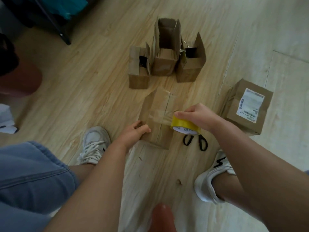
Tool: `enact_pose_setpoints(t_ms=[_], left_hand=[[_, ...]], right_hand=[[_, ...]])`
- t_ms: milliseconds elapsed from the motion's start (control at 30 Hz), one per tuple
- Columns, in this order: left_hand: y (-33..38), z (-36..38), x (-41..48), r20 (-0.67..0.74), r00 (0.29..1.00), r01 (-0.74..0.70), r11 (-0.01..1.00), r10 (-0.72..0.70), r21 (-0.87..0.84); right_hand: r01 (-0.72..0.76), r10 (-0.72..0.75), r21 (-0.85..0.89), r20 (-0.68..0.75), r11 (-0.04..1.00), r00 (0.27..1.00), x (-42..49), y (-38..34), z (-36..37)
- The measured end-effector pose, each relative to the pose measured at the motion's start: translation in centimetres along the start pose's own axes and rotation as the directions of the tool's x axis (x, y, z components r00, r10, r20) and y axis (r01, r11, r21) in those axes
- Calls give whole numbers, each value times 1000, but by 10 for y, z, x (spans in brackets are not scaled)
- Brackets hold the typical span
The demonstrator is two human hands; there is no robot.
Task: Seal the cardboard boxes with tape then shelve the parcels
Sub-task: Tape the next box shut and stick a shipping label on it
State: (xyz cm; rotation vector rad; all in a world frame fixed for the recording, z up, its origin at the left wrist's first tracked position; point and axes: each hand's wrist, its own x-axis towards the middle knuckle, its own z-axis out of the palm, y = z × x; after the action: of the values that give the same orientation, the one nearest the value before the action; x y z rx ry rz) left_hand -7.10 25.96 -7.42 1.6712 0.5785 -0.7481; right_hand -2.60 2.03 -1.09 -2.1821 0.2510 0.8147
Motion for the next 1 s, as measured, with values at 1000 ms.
enact_pose_setpoints(t_ms=[1000], left_hand=[[4,-8,13,29,995,-94,995,95,-12]], right_hand=[[-74,48,-354,-82,932,996,22,21,30]])
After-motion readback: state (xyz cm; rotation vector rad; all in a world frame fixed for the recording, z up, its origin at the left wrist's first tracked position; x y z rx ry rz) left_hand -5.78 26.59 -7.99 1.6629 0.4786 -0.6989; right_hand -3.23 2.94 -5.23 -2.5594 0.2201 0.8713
